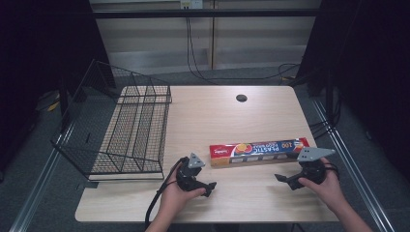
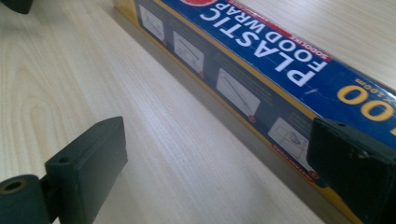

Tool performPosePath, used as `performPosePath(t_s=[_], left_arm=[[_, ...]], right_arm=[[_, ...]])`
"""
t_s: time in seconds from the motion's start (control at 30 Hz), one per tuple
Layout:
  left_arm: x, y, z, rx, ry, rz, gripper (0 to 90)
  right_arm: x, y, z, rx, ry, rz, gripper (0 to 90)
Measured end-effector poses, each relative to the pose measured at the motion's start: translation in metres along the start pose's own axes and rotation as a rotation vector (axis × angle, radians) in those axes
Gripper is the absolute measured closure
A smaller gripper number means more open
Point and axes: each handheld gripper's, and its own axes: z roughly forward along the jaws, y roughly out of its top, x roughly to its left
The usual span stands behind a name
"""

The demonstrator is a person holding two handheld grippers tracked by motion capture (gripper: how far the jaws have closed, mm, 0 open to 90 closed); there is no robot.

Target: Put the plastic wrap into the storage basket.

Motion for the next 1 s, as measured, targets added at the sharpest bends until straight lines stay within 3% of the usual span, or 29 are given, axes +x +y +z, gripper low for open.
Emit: performPosePath(t_s=[0.33,0.6,0.67,0.87,1.0], left_arm=[[0.000,0.000,0.001,0.001,-0.025,0.000,4.7],[0.002,0.001,-0.001,-0.013,-0.033,-0.014,4.7],[0.001,0.001,-0.002,-0.017,-0.027,-0.030,4.7],[0.001,0.001,-0.003,-0.016,-0.044,-0.023,4.7],[-0.001,-0.001,-0.004,-0.006,-0.042,-0.023,4.7]], right_arm=[[0.000,0.001,-0.001,0.004,-0.033,-0.001,4.6],[-0.005,0.004,-0.005,-0.014,-0.014,0.012,3.4],[-0.005,0.009,-0.006,-0.017,-0.010,0.002,3.3],[-0.004,0.025,-0.005,-0.029,0.004,-0.062,2.9],[-0.007,0.035,-0.001,-0.021,0.018,-0.080,3.3]])
